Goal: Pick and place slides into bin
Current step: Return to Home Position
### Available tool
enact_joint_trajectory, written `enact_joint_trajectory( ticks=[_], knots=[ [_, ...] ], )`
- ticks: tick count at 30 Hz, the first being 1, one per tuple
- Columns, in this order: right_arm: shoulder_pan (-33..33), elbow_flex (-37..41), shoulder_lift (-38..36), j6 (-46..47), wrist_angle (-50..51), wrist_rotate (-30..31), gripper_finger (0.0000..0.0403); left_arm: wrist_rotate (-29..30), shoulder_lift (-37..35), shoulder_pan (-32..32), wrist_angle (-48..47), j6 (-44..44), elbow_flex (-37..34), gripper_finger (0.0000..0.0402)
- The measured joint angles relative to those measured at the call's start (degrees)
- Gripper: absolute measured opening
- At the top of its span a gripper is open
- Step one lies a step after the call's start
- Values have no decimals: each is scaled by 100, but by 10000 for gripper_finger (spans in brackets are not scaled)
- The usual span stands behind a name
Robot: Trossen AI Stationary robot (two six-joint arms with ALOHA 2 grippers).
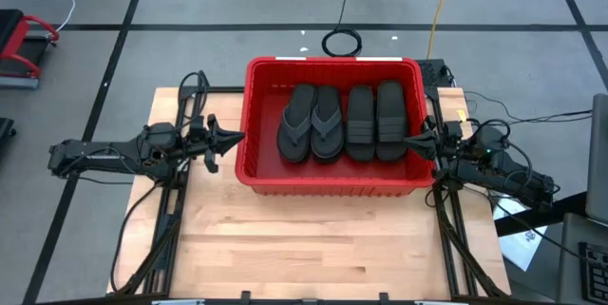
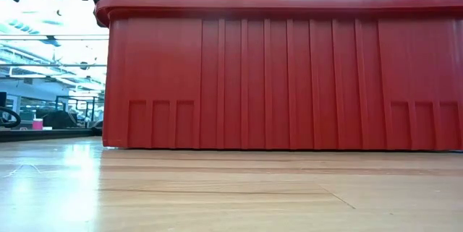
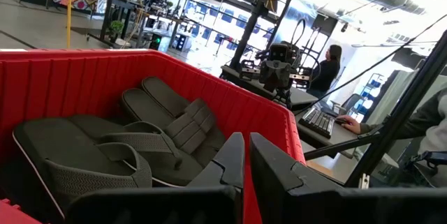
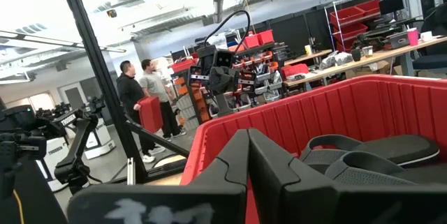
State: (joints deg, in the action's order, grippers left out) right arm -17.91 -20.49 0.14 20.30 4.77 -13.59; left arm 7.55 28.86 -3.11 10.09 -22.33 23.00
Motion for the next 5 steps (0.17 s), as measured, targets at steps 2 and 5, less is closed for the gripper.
enact_joint_trajectory(
  ticks=[2,5],
  knots=[
    [0,0,0,1,-2,-2,0,0,0,0,0,0,0,21],
    [0,0,-2,0,0,-2,0,0,0,-1,0,0,0,21]
  ],
)
